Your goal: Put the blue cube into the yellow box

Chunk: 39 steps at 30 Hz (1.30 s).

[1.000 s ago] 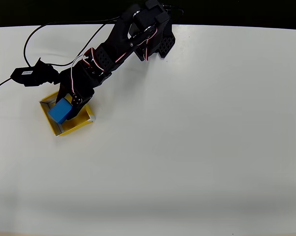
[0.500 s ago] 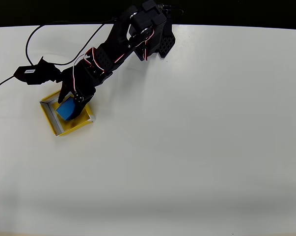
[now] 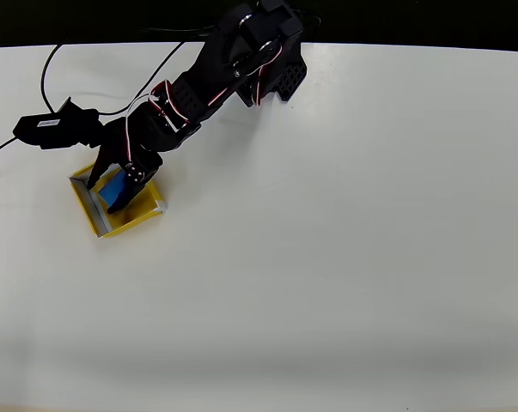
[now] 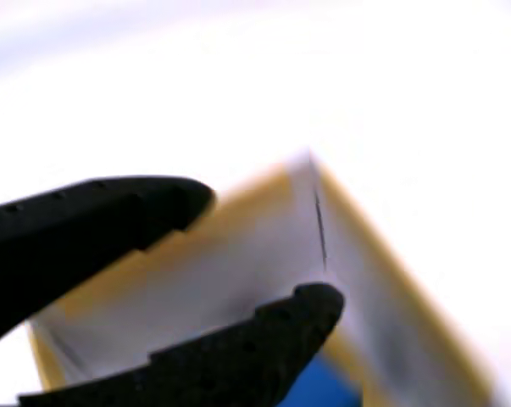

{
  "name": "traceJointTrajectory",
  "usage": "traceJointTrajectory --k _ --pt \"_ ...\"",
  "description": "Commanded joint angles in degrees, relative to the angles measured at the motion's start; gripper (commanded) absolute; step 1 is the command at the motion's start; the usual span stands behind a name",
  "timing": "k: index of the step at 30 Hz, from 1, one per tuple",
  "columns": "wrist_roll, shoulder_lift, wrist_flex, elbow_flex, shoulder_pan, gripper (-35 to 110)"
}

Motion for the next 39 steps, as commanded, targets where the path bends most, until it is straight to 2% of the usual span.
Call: traceJointTrajectory --k 1,9,15,18,32,37,39 --pt "-2.7 12.3 4.8 -2.3 -3.3 11" --pt "-3.0 28.3 21.4 0.4 -16.2 1" --pt "-3.4 46.5 33.8 13.3 -26.4 0" --pt "-2.1 54.8 44.1 17.2 -29.9 0" --pt "4.7 75.8 80.8 30.2 -36.2 0" --pt "6.3 77.2 89.5 33.7 -37.1 0" --pt "8.1 77.2 89.4 33.7 -37.8 0"
